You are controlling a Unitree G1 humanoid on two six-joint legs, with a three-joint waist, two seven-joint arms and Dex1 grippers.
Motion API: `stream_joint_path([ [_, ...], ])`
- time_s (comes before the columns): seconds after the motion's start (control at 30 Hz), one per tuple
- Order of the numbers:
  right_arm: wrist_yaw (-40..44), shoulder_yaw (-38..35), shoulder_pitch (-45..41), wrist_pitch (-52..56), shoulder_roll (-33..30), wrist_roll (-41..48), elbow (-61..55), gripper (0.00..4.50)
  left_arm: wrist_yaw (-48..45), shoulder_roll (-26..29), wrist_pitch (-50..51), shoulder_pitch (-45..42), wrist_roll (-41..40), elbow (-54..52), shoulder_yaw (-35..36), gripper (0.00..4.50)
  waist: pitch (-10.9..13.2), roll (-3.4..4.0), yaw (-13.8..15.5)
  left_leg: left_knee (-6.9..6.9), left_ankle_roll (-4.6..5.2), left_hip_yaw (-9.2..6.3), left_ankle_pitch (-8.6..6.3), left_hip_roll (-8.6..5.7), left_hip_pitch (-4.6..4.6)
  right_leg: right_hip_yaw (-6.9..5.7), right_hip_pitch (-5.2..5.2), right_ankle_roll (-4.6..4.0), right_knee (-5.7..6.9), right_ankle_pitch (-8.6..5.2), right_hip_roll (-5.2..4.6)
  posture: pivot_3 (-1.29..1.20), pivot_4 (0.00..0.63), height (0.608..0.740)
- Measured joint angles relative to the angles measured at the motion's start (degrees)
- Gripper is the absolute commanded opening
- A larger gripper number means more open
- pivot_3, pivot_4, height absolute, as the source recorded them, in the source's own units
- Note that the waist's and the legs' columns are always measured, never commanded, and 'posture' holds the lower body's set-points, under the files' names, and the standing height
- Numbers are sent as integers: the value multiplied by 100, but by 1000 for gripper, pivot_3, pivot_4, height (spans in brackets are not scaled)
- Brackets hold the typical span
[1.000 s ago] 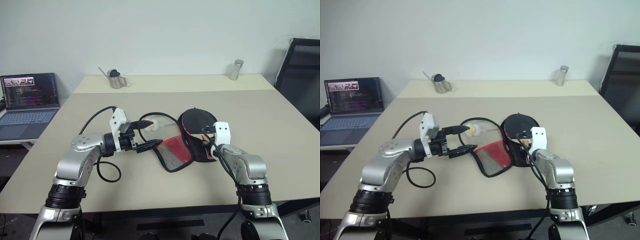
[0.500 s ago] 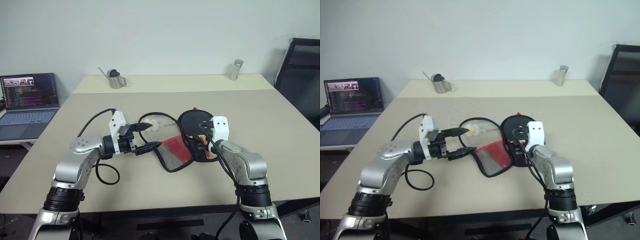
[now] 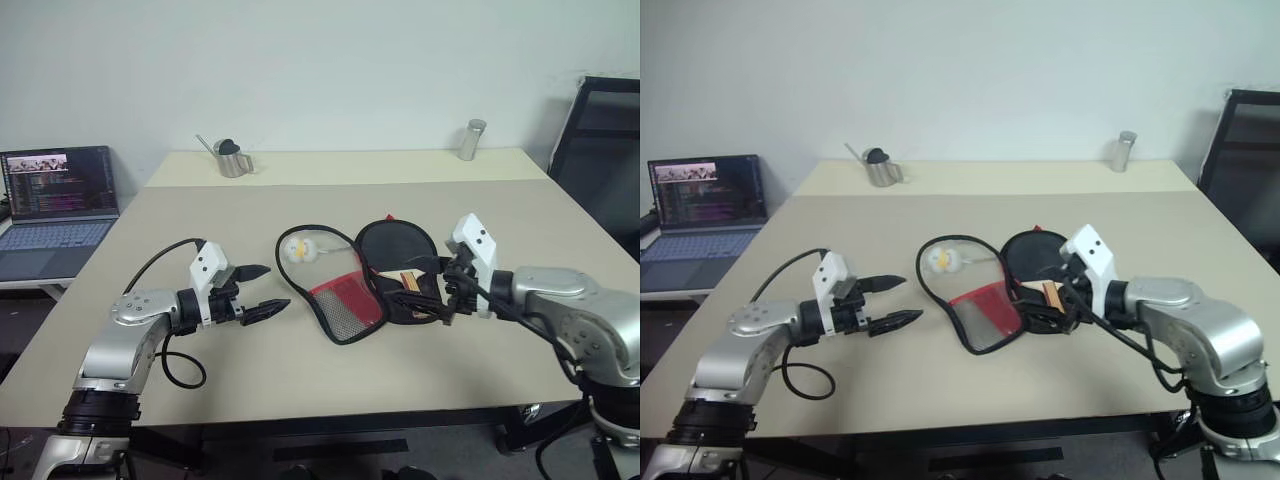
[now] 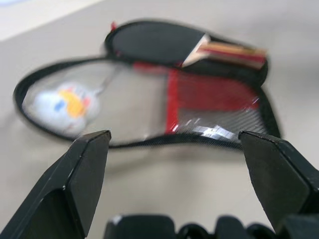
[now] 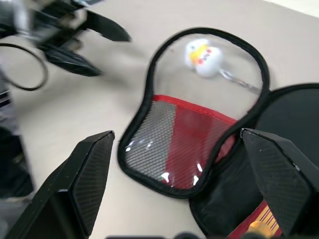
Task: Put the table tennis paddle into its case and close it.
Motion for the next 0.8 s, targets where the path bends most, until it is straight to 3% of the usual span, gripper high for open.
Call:
stream_joint_path([
  [0.57, -7, 125, 8, -575, -105, -100, 361, 4456, 376, -1187, -1935, -2193, 1531, 4133, -814, 4500, -1, -9, 116, 8, 1, 2, 1, -7, -7, -7, 1, 5, 2, 4, -3, 0, 150, 740],
  [0.8, 24, -158, 331, -573, -566, -54, 333, 4456, 74, -1771, -2169, -2921, 1509, 4571, -793, 4500, 5, -18, 123, 8, 1, 0, 1, -10, -15, -11, -1, 5, -1, 5, -4, 0, 150, 740],
])
